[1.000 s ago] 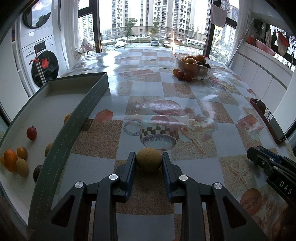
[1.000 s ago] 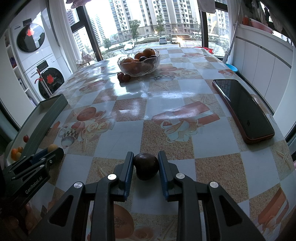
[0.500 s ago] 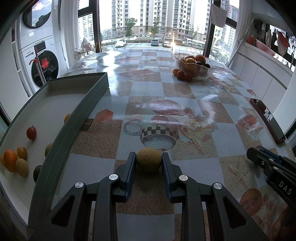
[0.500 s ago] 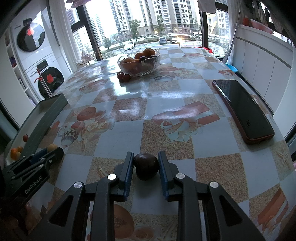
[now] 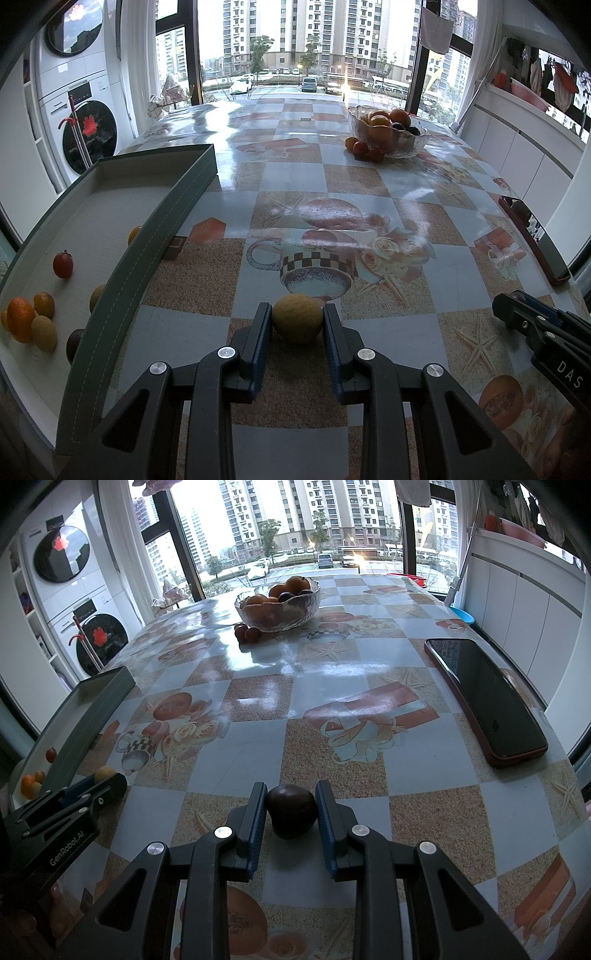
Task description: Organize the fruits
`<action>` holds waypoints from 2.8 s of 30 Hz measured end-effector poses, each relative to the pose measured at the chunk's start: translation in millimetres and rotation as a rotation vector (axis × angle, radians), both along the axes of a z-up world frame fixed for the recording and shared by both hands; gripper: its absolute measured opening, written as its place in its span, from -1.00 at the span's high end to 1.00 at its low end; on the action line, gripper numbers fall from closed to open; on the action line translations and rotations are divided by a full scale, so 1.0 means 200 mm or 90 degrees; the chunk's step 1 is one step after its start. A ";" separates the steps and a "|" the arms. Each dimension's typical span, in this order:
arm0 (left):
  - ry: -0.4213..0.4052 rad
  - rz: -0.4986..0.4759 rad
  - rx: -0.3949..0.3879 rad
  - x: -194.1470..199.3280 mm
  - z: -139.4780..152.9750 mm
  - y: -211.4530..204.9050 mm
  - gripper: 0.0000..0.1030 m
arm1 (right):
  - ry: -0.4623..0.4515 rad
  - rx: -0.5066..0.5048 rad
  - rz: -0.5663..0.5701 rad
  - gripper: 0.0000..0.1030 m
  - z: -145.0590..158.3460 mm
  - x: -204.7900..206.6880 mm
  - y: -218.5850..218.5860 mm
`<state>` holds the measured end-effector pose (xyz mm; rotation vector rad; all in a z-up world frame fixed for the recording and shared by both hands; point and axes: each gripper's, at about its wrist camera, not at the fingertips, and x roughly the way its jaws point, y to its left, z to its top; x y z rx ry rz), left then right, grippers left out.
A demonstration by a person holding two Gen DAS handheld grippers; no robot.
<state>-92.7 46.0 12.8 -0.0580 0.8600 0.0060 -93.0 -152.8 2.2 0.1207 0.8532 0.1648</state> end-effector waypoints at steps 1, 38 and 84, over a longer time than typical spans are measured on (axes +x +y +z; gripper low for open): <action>0.000 0.000 0.000 0.00 0.00 0.00 0.44 | 0.000 0.000 0.000 0.43 0.00 0.00 0.00; 0.000 0.000 0.000 0.00 0.00 0.00 0.44 | 0.000 0.000 0.000 0.43 0.00 0.00 0.00; 0.000 -0.001 -0.001 0.00 0.00 0.00 0.44 | -0.002 -0.054 -0.008 0.12 0.01 -0.01 0.05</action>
